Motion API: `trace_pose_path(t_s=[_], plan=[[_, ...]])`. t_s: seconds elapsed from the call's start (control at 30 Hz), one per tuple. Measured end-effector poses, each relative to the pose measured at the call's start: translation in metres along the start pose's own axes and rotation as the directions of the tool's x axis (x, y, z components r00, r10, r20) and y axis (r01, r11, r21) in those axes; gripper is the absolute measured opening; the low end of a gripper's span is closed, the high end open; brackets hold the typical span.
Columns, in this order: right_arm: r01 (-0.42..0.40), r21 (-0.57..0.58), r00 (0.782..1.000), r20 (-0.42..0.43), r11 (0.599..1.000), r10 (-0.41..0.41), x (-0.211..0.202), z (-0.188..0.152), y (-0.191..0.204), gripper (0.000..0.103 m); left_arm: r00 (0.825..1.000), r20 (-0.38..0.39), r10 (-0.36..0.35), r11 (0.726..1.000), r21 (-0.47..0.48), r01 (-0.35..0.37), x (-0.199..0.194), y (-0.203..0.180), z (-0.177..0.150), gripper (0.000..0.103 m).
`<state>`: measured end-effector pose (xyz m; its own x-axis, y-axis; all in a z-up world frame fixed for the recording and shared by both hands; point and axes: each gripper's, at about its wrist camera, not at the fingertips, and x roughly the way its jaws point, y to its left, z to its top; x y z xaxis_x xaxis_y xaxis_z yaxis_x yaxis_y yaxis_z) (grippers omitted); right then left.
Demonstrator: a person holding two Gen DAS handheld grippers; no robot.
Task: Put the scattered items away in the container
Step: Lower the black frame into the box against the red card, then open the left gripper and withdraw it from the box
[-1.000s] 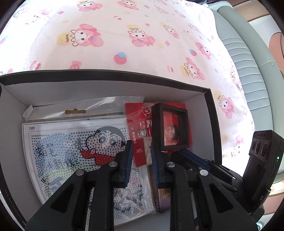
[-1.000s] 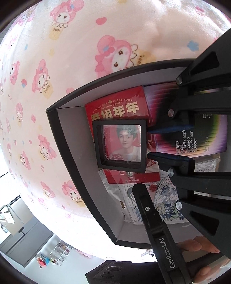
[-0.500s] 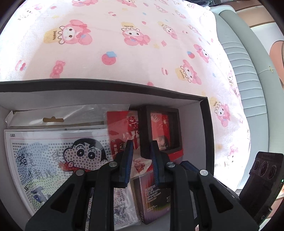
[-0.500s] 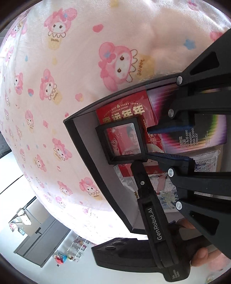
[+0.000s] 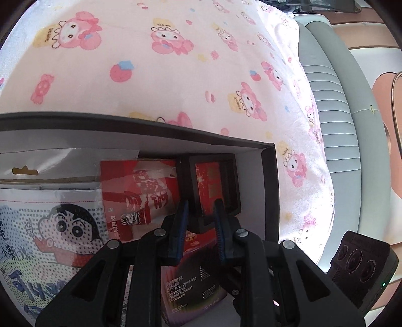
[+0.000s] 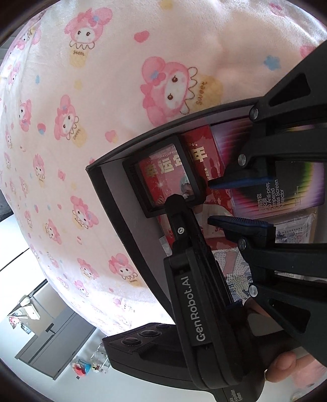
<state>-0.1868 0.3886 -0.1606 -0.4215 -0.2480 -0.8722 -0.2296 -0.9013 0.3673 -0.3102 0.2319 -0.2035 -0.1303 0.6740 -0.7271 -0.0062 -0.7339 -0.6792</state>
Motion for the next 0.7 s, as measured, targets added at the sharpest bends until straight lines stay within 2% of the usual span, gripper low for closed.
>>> trace_pose_path(t_s=[0.1, 0.2, 0.27, 0.37, 0.47, 0.6, 0.7], plan=[[-0.014, 0.01, 1.0, 0.0, 1.0, 0.014, 0.0, -0.001, -0.001, 0.018, 0.999, 0.044, 0.021, 0.999, -0.051, -0.018, -0.01, 0.007, -0.001, 0.018], [-0.038, 0.043, 0.999, 0.021, 0.998, 0.037, -0.008, -0.004, -0.005, 0.018, 0.997, 0.051, 0.065, 0.996, -0.07, -0.061, -0.009, 0.006, 0.001, 0.018], [-0.034, 0.042, 0.998, 0.051, 0.999, 0.032, -0.013, -0.004, -0.006, 0.018, 0.999, 0.037, 0.04, 0.997, -0.074, -0.037, -0.004, 0.004, 0.003, 0.018], [-0.023, 0.032, 0.999, 0.049, 0.999, 0.021, -0.011, -0.003, -0.004, 0.018, 1.0, 0.017, 0.004, 0.997, -0.08, -0.002, 0.004, 0.0, 0.007, 0.018], [0.002, 0.015, 0.999, 0.047, 1.0, -0.003, -0.008, -0.003, 0.0, 0.018, 1.0, 0.015, 0.024, 0.998, -0.061, -0.023, 0.011, -0.006, 0.008, 0.026], [-0.006, 0.009, 0.999, 0.046, 1.0, 0.005, -0.006, -0.002, 0.0, 0.018, 1.0, 0.013, -0.003, 0.998, -0.062, 0.004, 0.005, -0.003, 0.006, 0.027], [0.009, -0.005, 0.999, 0.046, 1.0, -0.009, -0.006, -0.004, 0.001, 0.018, 0.999, 0.042, 0.009, 0.999, -0.041, -0.008, -0.011, -0.001, -0.001, 0.027]])
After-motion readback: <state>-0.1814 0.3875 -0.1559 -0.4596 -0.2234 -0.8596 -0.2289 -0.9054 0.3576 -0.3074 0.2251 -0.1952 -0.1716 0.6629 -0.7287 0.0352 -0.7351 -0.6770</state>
